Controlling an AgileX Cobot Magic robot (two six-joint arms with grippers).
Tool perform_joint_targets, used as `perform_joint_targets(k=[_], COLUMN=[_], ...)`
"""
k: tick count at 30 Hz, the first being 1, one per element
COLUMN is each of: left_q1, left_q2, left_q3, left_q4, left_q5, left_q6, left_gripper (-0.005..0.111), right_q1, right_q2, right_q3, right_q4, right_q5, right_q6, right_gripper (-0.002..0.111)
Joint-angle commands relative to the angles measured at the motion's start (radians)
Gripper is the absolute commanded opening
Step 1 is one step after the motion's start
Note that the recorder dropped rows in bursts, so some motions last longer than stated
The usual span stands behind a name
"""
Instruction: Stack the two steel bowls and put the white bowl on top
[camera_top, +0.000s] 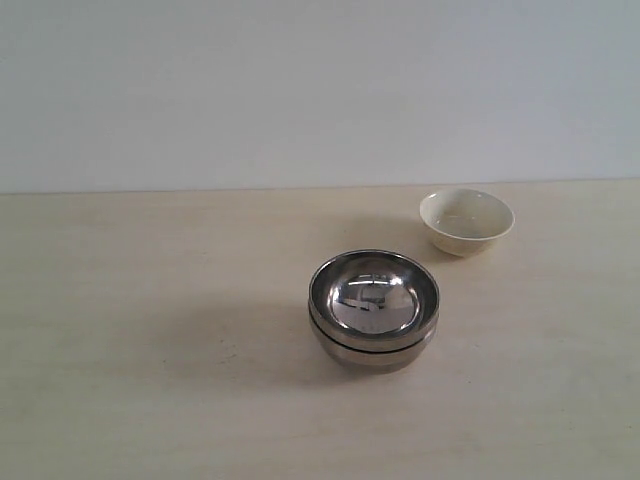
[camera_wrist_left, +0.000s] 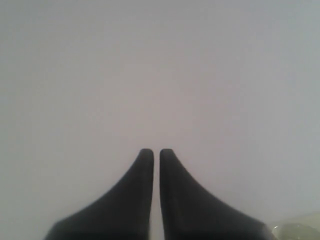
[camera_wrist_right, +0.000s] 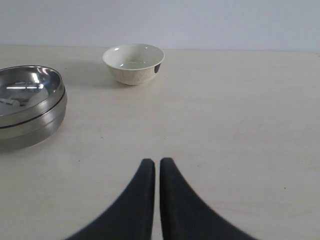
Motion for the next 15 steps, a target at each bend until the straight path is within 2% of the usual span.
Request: perform_joint_targets(k=[1, 4, 9, 15], left_q1=[0.002, 0.011, 0.058, 0.062], left_q2=[-0.004, -0.004, -0.004, -0.004], left_q3=[0.078, 0.139, 0.233, 0.335], left_q4=[0.38, 0.536, 0.548, 0.548], left_q5=[-0.1, -0.122, -0.126, -0.146], left_q6=[-0.456, -0.601, -0.608, -0.608], left_gripper=[0.004, 0.004, 0.004, 0.004], right_q1=[0.003, 0.003, 0.003, 0.003], right_q2=[-0.004, -0.004, -0.004, -0.004], right_q3=[-0.001, -0.001, -0.001, -0.001], right_q4=[-0.004, -0.004, -0.004, -0.004], right_q5=[-0.004, -0.004, -0.004, -0.004], right_q6=[0.0, 0.0, 0.0, 0.0], right_gripper=[0.001, 0.001, 0.001, 0.001])
